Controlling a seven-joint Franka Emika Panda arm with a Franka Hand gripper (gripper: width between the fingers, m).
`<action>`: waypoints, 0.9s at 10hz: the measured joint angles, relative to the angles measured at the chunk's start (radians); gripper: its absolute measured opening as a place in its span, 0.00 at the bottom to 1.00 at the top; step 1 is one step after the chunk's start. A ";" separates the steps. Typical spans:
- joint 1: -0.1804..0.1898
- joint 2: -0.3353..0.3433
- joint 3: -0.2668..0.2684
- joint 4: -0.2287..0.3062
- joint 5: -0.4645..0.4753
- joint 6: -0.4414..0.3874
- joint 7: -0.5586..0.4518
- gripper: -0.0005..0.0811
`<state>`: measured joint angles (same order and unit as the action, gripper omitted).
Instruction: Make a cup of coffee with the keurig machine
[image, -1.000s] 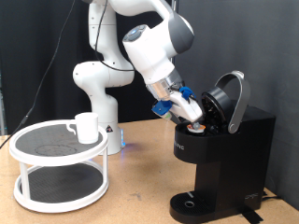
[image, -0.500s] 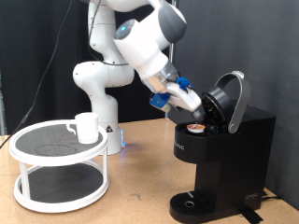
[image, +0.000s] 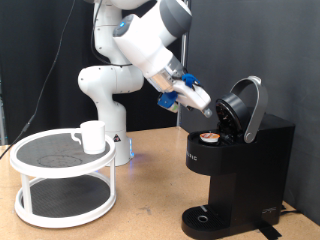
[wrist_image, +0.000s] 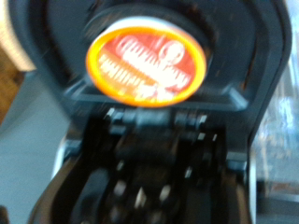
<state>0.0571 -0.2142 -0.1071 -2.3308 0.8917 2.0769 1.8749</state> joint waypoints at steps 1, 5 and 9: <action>-0.003 -0.017 -0.010 0.009 0.019 -0.013 0.004 0.91; -0.006 -0.055 -0.037 0.072 0.063 -0.049 0.057 0.91; 0.009 -0.053 -0.027 0.089 0.188 -0.040 0.070 0.91</action>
<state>0.0660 -0.2675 -0.1337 -2.2417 1.0800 2.0372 1.9454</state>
